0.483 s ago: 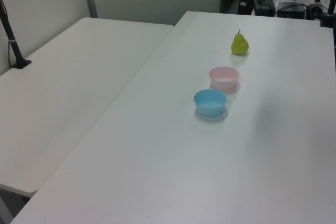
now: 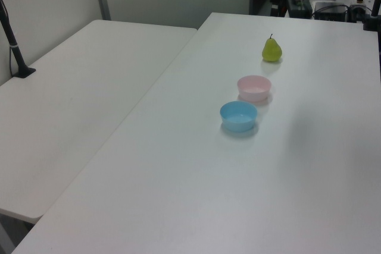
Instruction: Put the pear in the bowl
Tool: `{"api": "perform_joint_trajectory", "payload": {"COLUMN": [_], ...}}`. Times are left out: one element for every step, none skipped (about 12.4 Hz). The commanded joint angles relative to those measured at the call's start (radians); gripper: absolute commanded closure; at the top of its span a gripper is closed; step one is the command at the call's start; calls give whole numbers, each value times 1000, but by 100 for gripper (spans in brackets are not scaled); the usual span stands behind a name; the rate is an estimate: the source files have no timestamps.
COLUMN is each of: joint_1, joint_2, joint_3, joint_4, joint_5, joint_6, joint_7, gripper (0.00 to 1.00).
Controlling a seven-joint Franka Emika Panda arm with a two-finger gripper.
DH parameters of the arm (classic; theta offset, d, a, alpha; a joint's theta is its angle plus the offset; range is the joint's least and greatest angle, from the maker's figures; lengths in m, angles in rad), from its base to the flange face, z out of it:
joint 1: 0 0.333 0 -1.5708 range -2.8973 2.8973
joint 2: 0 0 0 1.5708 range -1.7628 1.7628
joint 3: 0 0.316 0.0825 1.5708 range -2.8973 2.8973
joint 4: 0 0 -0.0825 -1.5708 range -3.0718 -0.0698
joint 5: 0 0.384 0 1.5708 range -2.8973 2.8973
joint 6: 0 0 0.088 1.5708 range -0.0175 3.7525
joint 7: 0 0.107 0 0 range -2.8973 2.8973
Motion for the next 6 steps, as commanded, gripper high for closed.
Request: {"api": "perform_joint_trajectory", "payload": {"joint_1": [1,1,-1,-2,-9,-21], "joint_2": [10,10,10,7,12,18], "joint_3": [1,1,1,1,1,2], "joint_4": [29,29,29,26,26,26], "joint_5": [0,0,0,-1,-1,-4], "joint_6": [-27,-29,-32,-35,-34,-28], "joint_7": [-19,-19,-26,-38,-61,-144], "gripper": [0,0,0,0,0,0]}}
